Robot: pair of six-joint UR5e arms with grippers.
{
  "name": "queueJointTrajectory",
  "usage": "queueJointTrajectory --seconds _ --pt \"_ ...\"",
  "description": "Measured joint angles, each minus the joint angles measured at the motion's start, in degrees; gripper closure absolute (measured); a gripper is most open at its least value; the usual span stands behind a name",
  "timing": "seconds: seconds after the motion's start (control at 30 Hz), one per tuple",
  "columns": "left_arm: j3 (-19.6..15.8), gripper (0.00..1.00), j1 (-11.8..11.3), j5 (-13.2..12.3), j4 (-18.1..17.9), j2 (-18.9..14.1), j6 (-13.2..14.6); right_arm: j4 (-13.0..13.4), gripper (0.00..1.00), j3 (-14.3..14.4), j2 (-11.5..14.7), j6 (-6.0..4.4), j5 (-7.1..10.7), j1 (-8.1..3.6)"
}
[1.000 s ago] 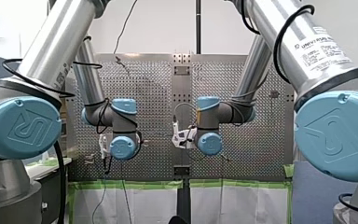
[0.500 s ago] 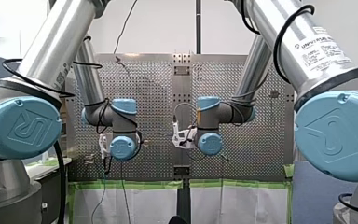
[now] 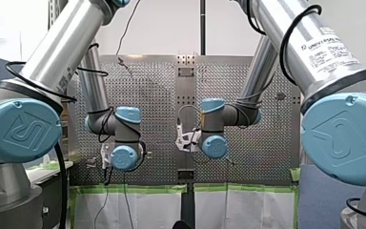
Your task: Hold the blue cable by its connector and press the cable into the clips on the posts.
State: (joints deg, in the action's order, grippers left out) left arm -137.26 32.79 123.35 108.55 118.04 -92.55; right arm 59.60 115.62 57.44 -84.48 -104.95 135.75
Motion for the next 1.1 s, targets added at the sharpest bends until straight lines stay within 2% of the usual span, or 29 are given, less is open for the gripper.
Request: queueJointTrajectory --seconds 0.43,0.63,0.73,0.87,1.1 --pt "0.0 1.0 0.0 0.0 0.0 0.1 0.0 -0.1 1.0 -0.1 -0.1 0.0 -0.16 0.14" --pt "0.0 1.0 0.0 0.0 0.0 0.1 0.0 -2.5 1.0 -0.7 -2.5 0.0 -2.48 2.32" --pt "0.0 1.0 0.0 0.0 0.0 0.1 0.0 -4.1 1.0 -0.8 -4.1 0.0 -4.1 2.92" --pt "0.0 1.0 0.0 0.0 0.0 0.1 0.0 -6.1 1.0 -0.8 -6.1 0.0 -5.83 3.12" --pt "0.0 1.0 0.0 0.0 0.0 0.1 0.0 -7.2 1.0 -0.8 -8.6 0.0 -6.47 3.15"
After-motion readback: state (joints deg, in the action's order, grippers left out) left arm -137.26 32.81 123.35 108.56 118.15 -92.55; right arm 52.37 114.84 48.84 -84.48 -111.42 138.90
